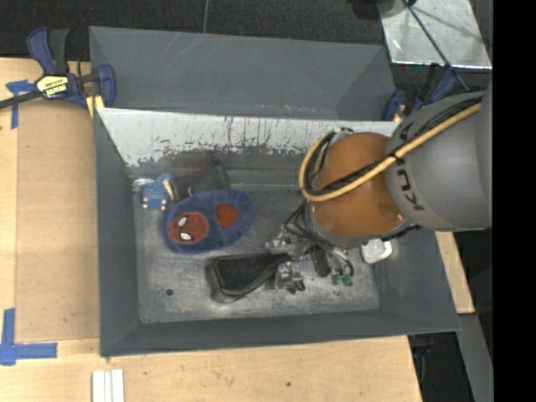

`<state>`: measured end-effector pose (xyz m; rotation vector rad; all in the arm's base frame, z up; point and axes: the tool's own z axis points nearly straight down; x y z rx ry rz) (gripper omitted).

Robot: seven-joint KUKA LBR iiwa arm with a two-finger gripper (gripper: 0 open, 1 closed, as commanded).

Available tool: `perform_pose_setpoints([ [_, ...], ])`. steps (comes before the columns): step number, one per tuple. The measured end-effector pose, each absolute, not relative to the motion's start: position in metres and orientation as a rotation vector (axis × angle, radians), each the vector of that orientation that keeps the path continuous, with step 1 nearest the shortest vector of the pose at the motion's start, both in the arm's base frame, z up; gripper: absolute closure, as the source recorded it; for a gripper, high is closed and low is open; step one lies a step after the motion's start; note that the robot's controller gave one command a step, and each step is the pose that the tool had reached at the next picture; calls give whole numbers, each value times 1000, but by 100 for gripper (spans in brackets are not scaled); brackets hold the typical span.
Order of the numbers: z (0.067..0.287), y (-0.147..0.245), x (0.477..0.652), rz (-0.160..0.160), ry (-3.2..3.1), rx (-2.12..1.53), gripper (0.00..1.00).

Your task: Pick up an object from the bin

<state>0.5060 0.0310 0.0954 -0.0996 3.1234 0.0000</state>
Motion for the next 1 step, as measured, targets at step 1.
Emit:
perform_pose_setpoints([
  [1, 210, 54, 507, 0, 3136, -65, 100],
])
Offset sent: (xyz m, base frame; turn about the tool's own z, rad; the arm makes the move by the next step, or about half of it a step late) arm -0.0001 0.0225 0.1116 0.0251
